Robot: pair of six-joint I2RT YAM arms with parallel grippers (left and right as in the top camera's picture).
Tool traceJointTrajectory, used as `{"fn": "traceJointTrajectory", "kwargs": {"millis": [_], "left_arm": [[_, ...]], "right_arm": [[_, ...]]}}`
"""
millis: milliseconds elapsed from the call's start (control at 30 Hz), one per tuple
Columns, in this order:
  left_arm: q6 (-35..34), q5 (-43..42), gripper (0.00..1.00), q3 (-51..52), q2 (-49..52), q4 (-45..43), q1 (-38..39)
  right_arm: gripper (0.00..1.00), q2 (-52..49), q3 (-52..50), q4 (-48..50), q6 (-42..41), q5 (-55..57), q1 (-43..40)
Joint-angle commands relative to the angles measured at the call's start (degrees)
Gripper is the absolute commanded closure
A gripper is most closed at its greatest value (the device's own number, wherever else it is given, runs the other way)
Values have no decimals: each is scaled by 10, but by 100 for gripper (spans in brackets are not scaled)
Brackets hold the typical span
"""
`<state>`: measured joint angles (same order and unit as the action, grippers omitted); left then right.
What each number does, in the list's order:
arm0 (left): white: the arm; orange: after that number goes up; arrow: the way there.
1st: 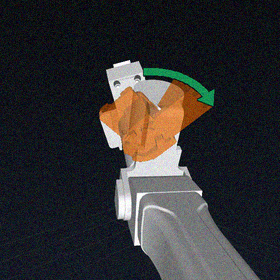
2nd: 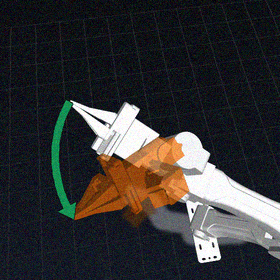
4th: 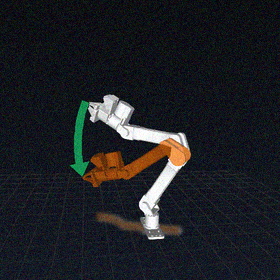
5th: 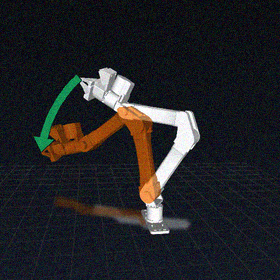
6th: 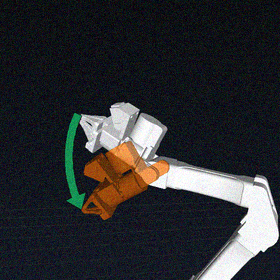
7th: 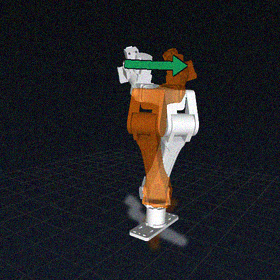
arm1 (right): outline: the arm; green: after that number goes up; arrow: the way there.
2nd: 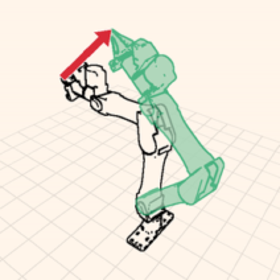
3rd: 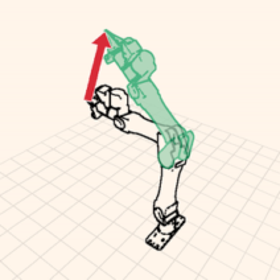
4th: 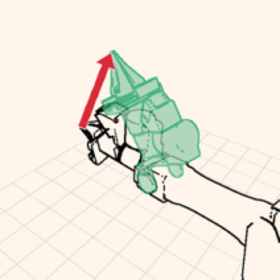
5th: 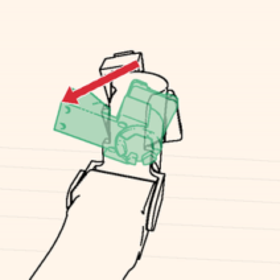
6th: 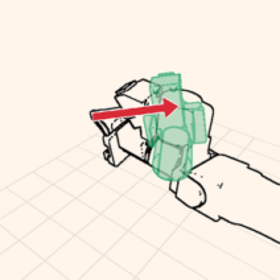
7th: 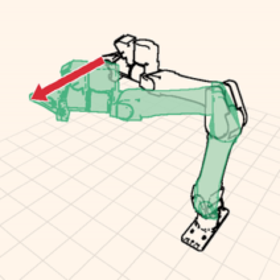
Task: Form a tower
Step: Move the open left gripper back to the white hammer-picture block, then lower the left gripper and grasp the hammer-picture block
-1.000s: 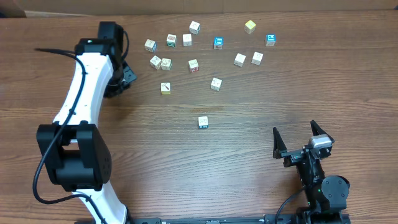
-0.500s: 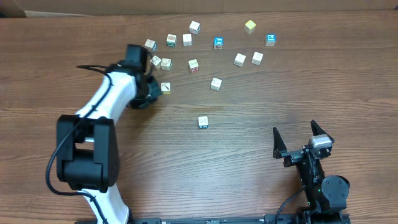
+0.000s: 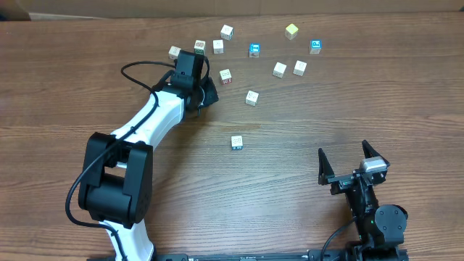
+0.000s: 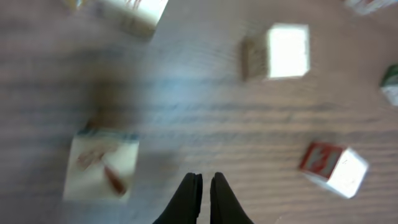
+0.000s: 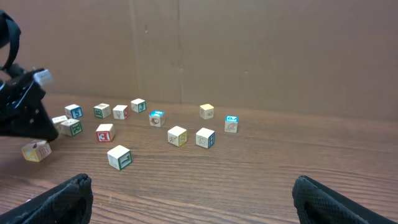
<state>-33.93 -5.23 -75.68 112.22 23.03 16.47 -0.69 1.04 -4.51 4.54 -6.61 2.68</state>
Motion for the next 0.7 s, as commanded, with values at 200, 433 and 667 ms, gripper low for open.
{"fn": "traceJointTrajectory", "kwargs": {"millis": [200,433,667], "left_arm": [[6,49,96,5,2,130,-2],[5,123,96,18,3,63,-2],[5,122,95,25,19,26,-2]], "right_arm": [[0,5,-6,3,2,5,3],[0,5,-6,3,2,5,3],[0,5,-6,3,2,5,3]]}}
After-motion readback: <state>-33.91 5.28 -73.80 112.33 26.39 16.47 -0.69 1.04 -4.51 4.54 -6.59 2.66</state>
